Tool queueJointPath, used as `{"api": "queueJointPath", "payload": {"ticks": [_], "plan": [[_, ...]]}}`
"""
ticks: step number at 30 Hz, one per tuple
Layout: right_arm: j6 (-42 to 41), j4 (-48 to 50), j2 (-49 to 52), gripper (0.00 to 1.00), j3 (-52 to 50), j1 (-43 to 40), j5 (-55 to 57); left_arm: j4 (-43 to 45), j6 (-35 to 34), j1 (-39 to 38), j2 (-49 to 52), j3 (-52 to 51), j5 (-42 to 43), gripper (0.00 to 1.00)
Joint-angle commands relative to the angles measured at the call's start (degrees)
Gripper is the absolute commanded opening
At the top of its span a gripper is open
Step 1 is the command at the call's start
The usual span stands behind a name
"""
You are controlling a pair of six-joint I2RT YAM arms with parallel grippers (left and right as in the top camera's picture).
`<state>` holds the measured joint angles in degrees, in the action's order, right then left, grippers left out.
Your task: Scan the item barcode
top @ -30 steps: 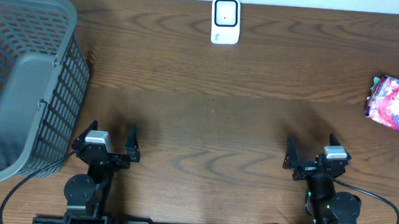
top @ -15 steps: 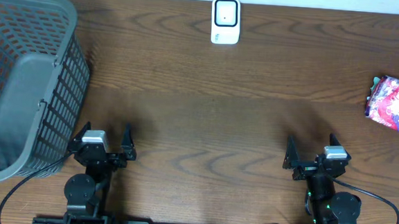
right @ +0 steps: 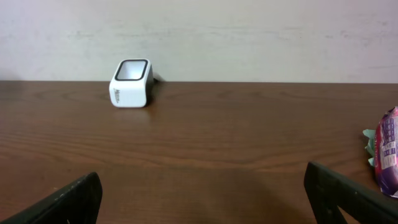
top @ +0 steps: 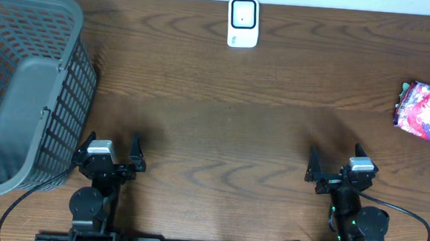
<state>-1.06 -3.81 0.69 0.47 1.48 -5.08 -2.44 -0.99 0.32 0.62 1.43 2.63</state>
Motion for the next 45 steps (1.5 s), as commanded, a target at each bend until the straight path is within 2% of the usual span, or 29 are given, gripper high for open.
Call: {"api": "queueJointPath", "payload": {"ticks": [1,27,31,33,45], "plan": [[-0.81,-0.17,-0.31,0.99,-0.15,0.44,0.48,-2.21,1.01,0.31,-0.57,-1.2,-1.79,0.98],[-0.81,-0.17,-0.31,0.99,-0.15,0.44,0.48,-1.81,1.7,0.31,-0.57,-1.2,-3.28,0.98],[-0.81,-0.17,-0.31,0.99,-0.15,0.44,0.5,-1.86,9.55,0.33,-0.57,-1.2,-3.37,0.98],[-0.81,-0.17,-0.31,0.99,-0.15,0.44,0.5,-1.86,11.23,0.33,-0.57,-1.2,-3.43,0.98],[-0.81,-0.17,-0.31,0.99,-0.15,0.44,0.5,-2.01,6.69,0.31,-0.55,-1.2,-3.41,0.98]]}}
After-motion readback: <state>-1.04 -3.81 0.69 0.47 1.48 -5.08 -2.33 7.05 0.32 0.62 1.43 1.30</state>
